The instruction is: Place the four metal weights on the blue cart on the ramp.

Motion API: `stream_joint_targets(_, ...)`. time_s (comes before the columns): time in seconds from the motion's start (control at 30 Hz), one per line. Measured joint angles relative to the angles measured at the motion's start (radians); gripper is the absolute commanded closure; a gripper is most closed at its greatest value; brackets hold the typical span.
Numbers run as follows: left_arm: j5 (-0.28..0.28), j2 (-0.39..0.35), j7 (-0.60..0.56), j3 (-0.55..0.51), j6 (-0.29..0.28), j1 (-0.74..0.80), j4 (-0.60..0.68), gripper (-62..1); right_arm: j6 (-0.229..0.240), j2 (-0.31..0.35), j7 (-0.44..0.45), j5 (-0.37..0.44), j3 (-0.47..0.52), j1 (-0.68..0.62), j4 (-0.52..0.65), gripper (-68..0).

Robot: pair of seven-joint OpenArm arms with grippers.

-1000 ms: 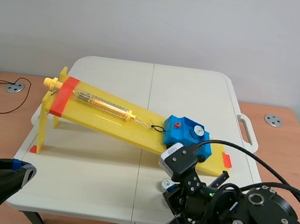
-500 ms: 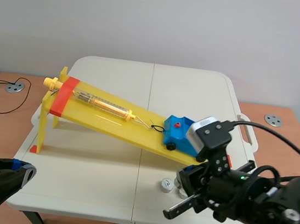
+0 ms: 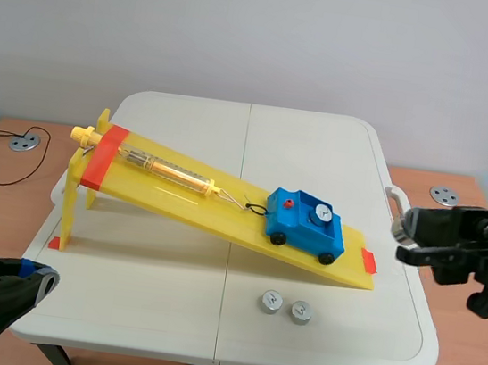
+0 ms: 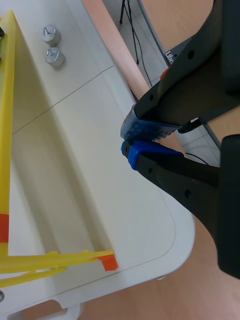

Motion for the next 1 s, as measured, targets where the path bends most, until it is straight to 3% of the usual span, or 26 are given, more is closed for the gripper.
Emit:
stream_joint_targets(0.2, 0.0, 0.0, 0.0, 0.0, 0.0, 0.0, 0.0, -2.9, -0.002, -0.039, 0.0, -0.002, -0.01, 0.089, -0.078, -0.6)
stream_joint_targets(0.6, 0.0, 0.0, 0.0, 0.0, 0.0, 0.0, 0.0, -2.9, 0.03, -0.162, 0.0, -0.005, -0.055, 0.287, -0.383, -0.6)
stream_joint_targets(0.8, 0.0, 0.0, 0.0, 0.0, 0.0, 0.0, 0.0, -2.9, 0.066, -0.187, 0.0, -0.005, -0.055, 0.351, -0.486, -0.6)
stream_joint_targets(1.0, 0.0, 0.0, 0.0, 0.0, 0.0, 0.0, 0.0, -2.9, 0.07, -0.2, 0.004, -0.005, -0.055, 0.382, -0.539, -0.6)
